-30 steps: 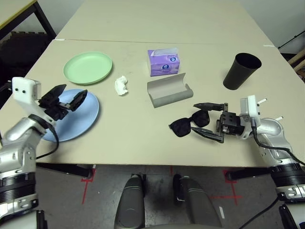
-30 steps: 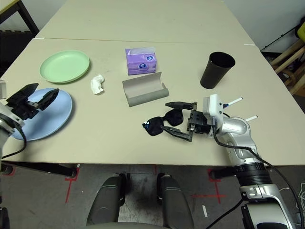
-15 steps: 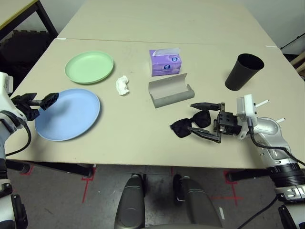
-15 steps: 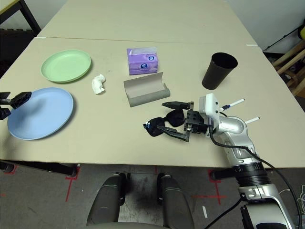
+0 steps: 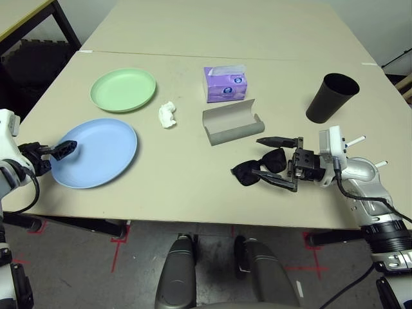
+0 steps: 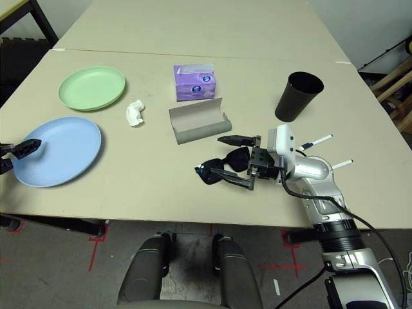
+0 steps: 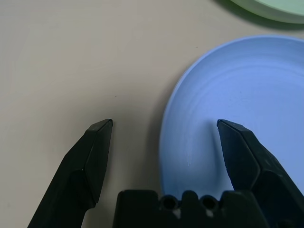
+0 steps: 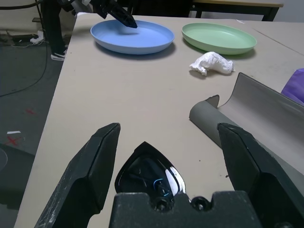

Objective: Organize and tidy the items on the table.

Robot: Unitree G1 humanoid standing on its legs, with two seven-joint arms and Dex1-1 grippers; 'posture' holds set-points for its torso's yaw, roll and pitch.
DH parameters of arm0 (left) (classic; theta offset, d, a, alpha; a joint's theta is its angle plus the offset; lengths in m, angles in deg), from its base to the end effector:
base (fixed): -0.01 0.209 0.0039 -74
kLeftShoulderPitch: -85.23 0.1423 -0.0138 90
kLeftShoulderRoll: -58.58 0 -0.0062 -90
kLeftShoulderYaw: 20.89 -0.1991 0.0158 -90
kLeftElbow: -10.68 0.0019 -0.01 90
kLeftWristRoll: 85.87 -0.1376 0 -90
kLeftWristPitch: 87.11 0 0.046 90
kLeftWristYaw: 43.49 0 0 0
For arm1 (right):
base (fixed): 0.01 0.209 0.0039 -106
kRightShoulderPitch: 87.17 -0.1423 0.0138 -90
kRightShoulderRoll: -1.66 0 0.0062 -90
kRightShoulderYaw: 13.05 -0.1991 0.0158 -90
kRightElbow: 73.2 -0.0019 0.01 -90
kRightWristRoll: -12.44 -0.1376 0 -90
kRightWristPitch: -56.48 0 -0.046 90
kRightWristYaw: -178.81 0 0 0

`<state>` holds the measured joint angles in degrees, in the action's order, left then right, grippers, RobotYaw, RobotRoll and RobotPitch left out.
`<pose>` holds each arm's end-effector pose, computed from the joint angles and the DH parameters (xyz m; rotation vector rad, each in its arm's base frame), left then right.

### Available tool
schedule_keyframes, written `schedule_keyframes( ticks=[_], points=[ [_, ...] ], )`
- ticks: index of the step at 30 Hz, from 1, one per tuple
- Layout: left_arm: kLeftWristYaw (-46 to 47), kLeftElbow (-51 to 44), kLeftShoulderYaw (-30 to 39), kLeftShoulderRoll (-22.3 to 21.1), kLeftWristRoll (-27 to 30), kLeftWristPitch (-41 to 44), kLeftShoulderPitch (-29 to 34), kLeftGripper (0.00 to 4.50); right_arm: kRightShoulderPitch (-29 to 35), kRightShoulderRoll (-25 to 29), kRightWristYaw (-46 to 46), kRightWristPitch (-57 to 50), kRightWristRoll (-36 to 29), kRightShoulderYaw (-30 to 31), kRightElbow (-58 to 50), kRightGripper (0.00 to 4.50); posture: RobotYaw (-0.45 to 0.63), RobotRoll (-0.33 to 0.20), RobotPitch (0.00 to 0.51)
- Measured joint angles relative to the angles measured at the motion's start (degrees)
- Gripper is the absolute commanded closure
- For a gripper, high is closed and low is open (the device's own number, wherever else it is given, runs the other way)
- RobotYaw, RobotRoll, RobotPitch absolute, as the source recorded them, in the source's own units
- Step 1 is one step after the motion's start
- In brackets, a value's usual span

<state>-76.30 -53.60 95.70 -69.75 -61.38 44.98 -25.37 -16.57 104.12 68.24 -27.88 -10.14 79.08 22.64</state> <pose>0.2130 0.4112 0.1700 -0.0660 0.4016 0.0999 0.2673 -0.2275 0.1153 -0.2864 -0.2191 1.2708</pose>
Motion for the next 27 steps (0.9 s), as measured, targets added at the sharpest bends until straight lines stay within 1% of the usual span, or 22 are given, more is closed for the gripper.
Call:
schedule_keyframes(
  ticks=[1,9,11,27],
  points=[
    [0.0,-0.19,0.04,-0.01,0.0,0.11,0.23,0.58,-0.01,0.0,-0.11,-0.08,0.0,0.02,-0.09,0.0,0.16,0.0,0.154],
    [-0.04,-1.54,0.41,-0.04,0.24,2.75,1.26,3.76,-0.19,-0.01,-0.64,-0.52,0.0,0.06,-1.16,0.0,0.16,0.0,0.153],
    [-0.32,-2.55,0.97,-0.09,0.41,3.21,1.4,4.46,-0.24,0.0,-0.65,-0.52,-0.01,0.06,-1.17,0.0,0.16,0.0,0.152],
    [-1.09,-4.17,3.25,-0.16,2.41,7.31,1.03,4.46,-0.37,0.0,-0.76,-0.52,0.12,0.07,-1.17,0.0,0.15,0.0,0.151]
  ],
)
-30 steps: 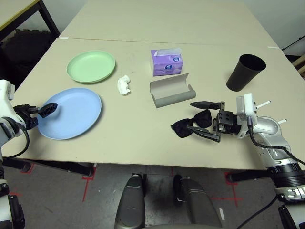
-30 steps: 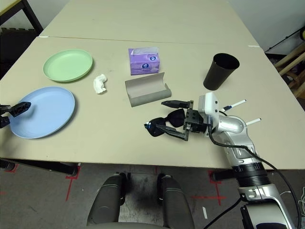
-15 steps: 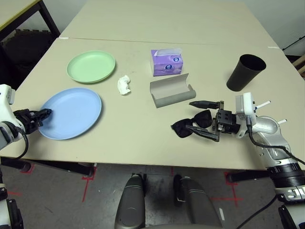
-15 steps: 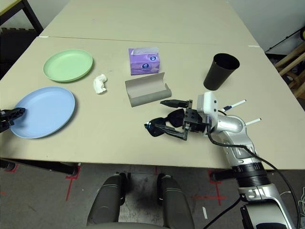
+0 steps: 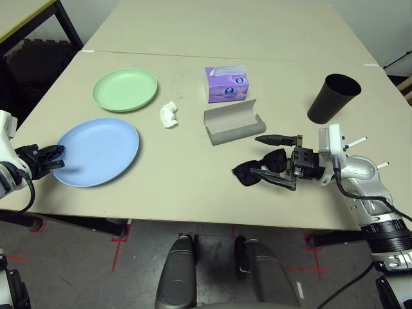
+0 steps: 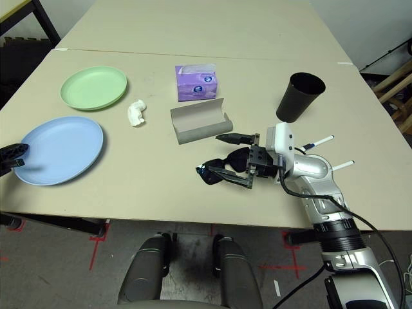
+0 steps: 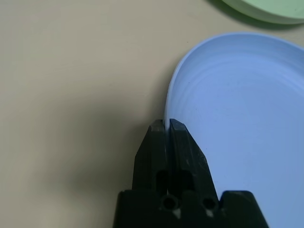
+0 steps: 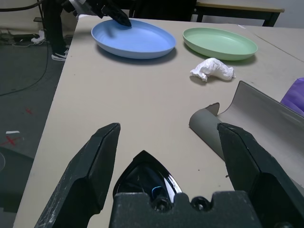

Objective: Organize and tidy the items on the table.

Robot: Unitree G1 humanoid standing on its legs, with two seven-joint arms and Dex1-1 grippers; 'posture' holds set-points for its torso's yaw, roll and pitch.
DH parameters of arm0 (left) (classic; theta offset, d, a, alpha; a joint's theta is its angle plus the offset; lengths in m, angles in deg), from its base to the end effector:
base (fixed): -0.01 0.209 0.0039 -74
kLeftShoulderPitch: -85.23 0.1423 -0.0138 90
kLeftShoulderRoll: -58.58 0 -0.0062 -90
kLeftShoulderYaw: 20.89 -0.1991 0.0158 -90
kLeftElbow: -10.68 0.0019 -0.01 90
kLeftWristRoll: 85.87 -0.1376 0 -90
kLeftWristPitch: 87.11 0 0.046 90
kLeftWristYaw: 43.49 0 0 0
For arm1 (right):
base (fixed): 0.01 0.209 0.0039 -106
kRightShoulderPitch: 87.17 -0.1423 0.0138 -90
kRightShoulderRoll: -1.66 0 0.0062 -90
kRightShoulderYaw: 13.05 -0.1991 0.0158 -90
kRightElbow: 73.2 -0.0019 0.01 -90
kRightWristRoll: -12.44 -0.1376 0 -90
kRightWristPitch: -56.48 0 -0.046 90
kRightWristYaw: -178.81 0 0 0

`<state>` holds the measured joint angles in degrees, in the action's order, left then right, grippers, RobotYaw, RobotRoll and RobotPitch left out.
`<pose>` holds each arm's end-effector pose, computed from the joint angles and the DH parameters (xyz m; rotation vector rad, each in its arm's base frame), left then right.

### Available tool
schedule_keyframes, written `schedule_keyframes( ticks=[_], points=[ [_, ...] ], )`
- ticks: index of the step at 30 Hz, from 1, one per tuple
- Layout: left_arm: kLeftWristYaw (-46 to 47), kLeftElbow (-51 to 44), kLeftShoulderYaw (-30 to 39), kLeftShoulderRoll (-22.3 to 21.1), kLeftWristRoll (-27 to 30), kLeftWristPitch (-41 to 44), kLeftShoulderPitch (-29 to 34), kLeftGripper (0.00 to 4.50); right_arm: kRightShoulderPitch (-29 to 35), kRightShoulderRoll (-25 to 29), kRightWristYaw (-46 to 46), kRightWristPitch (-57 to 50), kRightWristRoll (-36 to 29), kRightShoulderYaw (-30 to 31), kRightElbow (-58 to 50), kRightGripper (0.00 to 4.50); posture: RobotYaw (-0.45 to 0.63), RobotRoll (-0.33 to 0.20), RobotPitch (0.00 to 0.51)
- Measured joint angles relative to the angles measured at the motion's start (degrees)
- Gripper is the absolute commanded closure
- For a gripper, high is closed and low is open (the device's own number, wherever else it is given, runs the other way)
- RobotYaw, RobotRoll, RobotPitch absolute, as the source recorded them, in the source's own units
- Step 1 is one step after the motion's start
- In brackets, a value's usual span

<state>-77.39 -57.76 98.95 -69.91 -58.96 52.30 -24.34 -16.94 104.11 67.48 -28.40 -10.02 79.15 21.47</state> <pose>0.2064 0.4093 0.1771 -0.1431 0.4147 0.0672 0.2676 -0.2251 0.1197 -0.2961 -0.2330 1.2673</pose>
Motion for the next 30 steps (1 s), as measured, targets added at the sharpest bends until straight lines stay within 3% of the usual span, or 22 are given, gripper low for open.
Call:
schedule_keyframes(
  ticks=[14,23,30],
  points=[
    [0.54,-0.39,2.93,2.2,2.91,4.36,-2.1,4.46,-0.06,0.0,-0.63,-0.01,0.57,0.39,0.0,0.0,0.15,0.0,0.151],
    [2.51,-1.07,2.05,3.85,3.18,3.64,-7.46,4.46,-0.3,-0.14,-1.01,0.01,0.73,0.72,0.01,0.0,0.15,0.0,0.149],
    [3.98,5.38,-0.8,3.9,0.84,-0.93,-15.53,4.46,-0.09,-0.34,-1.47,0.01,0.74,1.03,-0.14,0.0,0.15,0.0,0.149]
  ],
)
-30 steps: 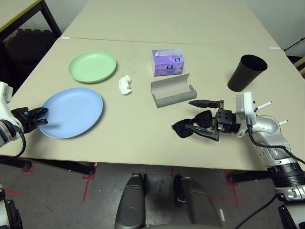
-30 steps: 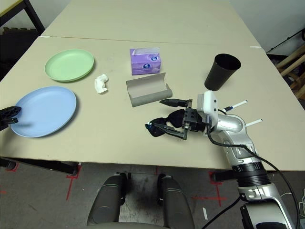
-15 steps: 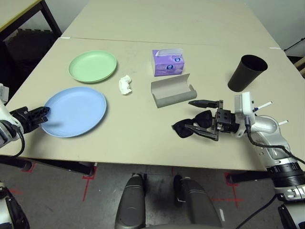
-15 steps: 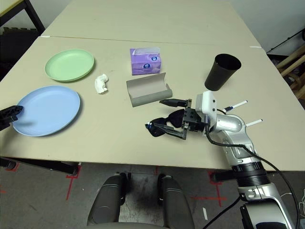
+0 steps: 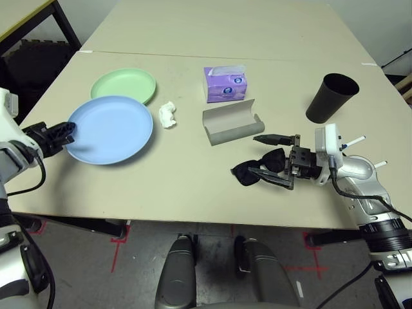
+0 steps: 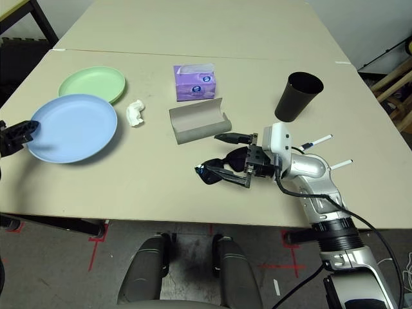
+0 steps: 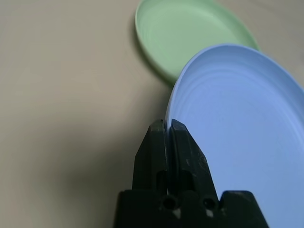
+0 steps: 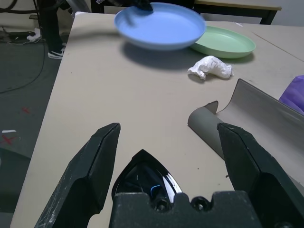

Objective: Organize and tidy the items on the table.

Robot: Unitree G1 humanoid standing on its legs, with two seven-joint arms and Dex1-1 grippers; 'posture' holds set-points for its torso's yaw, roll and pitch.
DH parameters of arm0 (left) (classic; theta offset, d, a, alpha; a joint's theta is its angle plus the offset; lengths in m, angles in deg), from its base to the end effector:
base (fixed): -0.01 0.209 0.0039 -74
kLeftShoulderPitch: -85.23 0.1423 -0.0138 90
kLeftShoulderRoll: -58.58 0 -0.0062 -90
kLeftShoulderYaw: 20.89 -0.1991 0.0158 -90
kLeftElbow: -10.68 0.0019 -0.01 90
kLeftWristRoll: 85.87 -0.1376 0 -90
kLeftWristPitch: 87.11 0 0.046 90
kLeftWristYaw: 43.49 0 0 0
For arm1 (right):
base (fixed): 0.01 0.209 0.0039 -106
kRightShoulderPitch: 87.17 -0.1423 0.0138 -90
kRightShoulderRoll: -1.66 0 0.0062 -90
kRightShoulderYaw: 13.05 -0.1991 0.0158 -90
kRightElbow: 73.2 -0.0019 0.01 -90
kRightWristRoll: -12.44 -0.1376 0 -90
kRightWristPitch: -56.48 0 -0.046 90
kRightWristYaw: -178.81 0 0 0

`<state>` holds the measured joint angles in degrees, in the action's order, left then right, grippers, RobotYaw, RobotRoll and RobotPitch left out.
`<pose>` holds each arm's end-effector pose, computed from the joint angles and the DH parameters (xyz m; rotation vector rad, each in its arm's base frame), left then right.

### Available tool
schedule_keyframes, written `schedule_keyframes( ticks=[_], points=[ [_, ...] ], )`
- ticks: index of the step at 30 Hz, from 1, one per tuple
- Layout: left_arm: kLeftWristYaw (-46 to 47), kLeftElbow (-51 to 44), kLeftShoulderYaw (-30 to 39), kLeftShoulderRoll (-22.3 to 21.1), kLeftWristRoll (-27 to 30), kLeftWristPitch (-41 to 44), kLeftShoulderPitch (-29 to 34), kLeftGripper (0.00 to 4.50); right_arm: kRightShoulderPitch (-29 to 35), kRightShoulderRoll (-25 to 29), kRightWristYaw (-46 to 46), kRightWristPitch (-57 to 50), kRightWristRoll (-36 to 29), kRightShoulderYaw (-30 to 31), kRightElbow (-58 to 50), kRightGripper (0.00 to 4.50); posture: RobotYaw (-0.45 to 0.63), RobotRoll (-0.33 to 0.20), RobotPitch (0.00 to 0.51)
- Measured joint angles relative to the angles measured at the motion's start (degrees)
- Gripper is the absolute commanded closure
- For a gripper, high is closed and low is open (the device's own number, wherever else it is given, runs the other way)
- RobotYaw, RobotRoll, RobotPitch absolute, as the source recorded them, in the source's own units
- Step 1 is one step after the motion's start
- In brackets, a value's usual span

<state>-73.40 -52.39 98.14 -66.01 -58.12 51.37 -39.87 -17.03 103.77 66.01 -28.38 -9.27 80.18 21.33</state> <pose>0.2490 0.3894 0.2035 -0.2417 0.2285 0.0181 0.2680 -0.2204 0.1182 -0.3000 -0.2277 1.2595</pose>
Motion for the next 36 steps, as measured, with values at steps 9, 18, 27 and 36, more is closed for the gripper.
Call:
schedule_keyframes(
  ticks=[9,18,27,36],
  points=[
    [6.13,17.64,-3.23,2.08,-5.76,-13.61,-13.2,4.46,-0.14,-0.09,-0.5,0.0,0.01,0.48,-0.09,0.0,0.14,0.0,0.147],
    [12.98,32.83,-3.24,5.52,-8.26,-24.71,-24.17,4.46,-0.38,-0.11,-0.79,-0.03,0.01,0.54,-0.25,0.0,0.14,0.0,0.15],
    [15.98,39.67,-3.47,8.56,-9.85,-30.6,-29.88,4.46,-0.88,-1.03,-3.61,1.19,1.02,0.44,0.11,0.0,0.13,0.0,0.153],
    [15.95,41.89,-4.61,10.59,-10.55,-31.86,-30.97,4.46,-1.59,-1.98,-9.55,-0.1,1.38,-0.61,0.32,0.0,0.13,0.0,0.157]
  ],
)
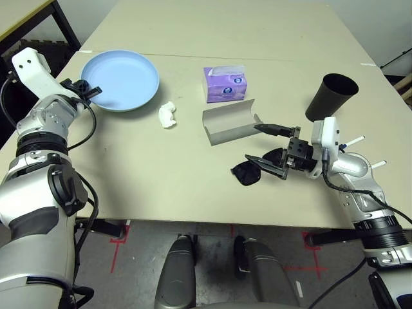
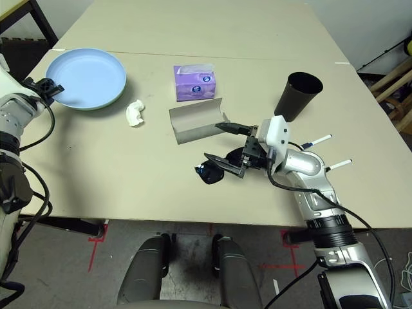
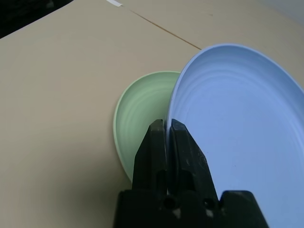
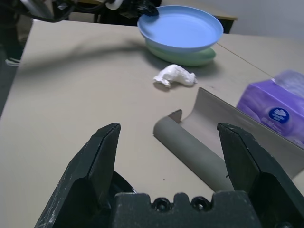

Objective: Organize and tidy the items on the table.

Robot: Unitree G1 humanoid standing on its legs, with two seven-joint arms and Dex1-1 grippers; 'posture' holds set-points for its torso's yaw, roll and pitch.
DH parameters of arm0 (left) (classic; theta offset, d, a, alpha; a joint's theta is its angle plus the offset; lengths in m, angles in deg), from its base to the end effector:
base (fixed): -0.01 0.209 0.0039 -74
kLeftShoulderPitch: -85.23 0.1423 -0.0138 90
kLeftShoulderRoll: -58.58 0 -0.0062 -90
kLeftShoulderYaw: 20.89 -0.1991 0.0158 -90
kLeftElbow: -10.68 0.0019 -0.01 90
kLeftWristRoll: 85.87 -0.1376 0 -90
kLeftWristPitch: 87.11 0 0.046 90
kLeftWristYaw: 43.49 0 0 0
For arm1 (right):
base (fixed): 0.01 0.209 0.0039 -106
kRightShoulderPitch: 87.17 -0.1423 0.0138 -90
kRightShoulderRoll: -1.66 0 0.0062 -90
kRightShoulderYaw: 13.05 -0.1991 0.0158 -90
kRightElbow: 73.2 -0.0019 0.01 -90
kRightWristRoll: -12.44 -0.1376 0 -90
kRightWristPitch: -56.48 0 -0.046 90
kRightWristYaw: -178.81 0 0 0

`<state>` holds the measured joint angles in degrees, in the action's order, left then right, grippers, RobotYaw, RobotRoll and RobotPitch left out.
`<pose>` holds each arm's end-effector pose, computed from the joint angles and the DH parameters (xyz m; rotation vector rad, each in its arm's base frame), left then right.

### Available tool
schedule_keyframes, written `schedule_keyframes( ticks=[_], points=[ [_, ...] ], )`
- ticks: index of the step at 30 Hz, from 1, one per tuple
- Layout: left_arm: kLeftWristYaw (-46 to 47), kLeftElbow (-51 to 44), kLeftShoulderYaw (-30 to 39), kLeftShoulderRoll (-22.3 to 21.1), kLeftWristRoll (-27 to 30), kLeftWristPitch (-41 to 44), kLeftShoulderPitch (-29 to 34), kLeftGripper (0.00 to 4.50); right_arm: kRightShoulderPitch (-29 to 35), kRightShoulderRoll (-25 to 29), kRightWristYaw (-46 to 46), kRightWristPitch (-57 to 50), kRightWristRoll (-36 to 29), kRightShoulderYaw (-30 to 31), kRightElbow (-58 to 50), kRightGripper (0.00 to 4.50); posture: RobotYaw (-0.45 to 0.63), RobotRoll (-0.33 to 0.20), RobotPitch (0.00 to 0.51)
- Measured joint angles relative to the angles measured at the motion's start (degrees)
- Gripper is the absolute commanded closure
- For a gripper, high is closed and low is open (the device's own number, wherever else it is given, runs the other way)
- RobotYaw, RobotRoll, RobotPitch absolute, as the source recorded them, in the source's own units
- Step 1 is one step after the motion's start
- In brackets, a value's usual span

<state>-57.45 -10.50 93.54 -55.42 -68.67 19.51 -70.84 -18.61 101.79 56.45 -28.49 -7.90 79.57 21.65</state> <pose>0.3428 0.3344 0.2120 -0.3262 0.0466 0.2237 0.2727 -0.2138 0.1219 -0.2766 -0.2759 1.0916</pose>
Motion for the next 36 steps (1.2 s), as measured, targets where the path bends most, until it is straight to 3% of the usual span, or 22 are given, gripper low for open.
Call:
schedule_keyframes(
  ticks=[6,18,29,30,36],
  points=[
    [0.06,0.08,-0.07,0.02,-0.16,-0.14,0.0,4.46,1.11,-1.39,-5.46,-5.16,-0.61,-1.47,-0.49,0.0,0.13,0.0,0.16],
    [4.72,1.73,1.41,1.37,0.09,-2.84,0.0,4.46,3.05,-2.12,-6.42,-6.39,-1.64,-1.47,-3.4,0.0,0.12,0.0,0.161],
    [6.51,1.71,1.09,2.72,-1.07,-6.32,0.0,0.28,3.16,-2.13,-6.48,-7.09,-1.65,-1.47,-4.7,0.0,0.13,0.0,0.161],
    [6.45,1.67,0.85,2.96,-1.17,-6.34,0.0,0.05,3.16,-2.16,-6.48,-7.09,-1.65,-1.47,-4.71,0.0,0.13,0.0,0.162],
    [-1.03,-2.77,-2.85,3.94,-1.81,-5.78,0.68,0.05,3.14,-2.28,-6.54,-7.1,-1.65,-1.45,-4.8,0.0,0.13,0.0,0.16]
  ],
)
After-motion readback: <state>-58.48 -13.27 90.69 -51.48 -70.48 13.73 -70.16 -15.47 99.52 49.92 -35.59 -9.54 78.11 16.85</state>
